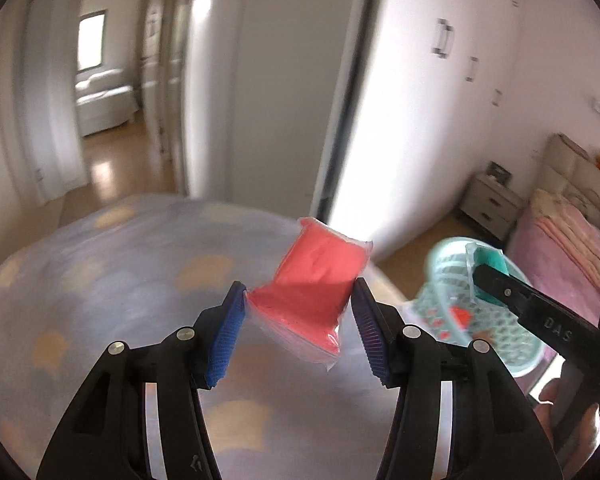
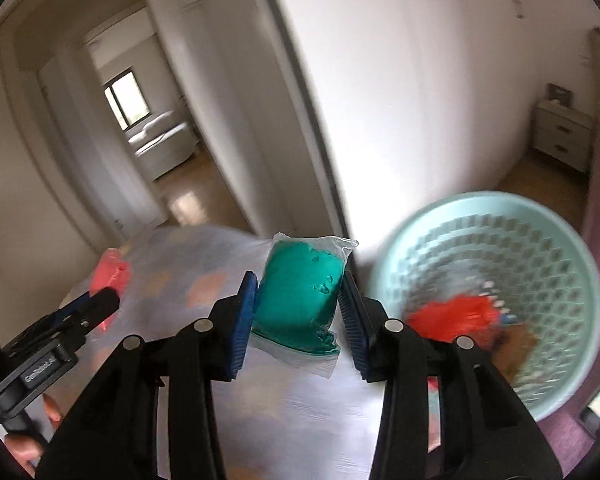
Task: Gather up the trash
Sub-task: 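Carry both packets over the teal basket and open both tools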
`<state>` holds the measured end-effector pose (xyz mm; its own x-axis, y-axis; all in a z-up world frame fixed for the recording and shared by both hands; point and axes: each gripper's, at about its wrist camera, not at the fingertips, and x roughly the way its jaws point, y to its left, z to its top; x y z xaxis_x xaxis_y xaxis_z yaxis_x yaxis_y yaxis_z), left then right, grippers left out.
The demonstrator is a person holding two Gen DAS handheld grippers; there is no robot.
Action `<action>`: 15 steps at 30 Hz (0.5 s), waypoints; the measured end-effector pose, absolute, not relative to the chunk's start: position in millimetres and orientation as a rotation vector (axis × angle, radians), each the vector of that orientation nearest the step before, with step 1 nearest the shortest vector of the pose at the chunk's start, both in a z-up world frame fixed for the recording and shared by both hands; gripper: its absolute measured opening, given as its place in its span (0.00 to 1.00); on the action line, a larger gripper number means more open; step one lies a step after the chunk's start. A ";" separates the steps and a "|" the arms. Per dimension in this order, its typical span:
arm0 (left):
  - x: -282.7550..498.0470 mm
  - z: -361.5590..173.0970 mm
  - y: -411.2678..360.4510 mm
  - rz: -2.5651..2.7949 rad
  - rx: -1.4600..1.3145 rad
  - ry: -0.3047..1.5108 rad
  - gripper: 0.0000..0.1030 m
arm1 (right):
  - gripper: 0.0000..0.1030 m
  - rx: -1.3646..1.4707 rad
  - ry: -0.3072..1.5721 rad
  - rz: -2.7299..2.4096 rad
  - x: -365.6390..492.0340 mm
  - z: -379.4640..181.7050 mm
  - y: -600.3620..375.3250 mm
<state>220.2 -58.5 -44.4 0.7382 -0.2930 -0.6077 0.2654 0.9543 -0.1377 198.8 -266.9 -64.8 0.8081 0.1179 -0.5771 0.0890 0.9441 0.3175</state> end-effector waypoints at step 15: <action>225.2 -54.7 -223.7 -0.582 0.006 0.749 0.51 | 0.39 0.421 0.668 -0.208 160.2 -80.6 -384.5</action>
